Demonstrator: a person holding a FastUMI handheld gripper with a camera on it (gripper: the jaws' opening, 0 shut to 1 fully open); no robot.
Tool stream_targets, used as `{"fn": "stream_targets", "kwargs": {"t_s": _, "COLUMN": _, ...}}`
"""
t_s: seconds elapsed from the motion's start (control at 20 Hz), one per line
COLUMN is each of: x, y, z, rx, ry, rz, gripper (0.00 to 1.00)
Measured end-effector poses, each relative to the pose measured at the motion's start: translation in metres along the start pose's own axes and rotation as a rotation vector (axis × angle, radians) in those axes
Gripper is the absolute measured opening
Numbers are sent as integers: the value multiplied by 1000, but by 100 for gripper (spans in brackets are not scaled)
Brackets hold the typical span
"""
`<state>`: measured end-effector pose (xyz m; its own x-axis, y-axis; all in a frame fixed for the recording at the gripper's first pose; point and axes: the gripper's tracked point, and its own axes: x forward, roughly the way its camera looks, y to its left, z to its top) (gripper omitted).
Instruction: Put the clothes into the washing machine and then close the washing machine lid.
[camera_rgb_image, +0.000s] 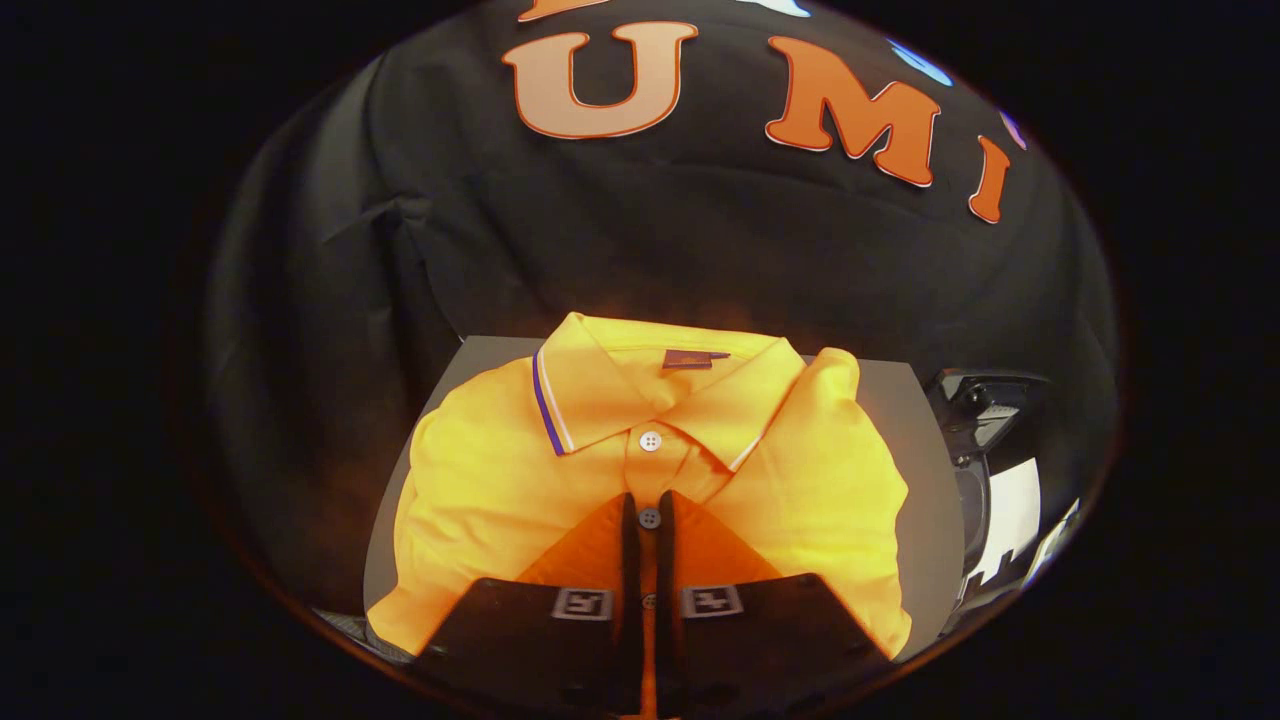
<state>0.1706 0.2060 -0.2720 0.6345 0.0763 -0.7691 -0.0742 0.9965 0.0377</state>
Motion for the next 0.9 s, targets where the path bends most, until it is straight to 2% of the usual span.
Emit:
{"fn": "stream_targets", "kwargs": {"t_s": 0.05, "x": 1, "y": 0, "z": 0, "rx": -10, "ry": -9, "rz": 4, "gripper": 9}}
{"fn": "stream_targets", "kwargs": {"t_s": 0.6, "x": -29, "y": -8, "z": 23, "rx": 32, "ry": -129, "rz": 41, "gripper": 9}}
{"fn": "stream_targets", "kwargs": {"t_s": 0.9, "x": -61, "y": -30, "z": 43, "rx": 50, "ry": -225, "rz": 63, "gripper": 8}}
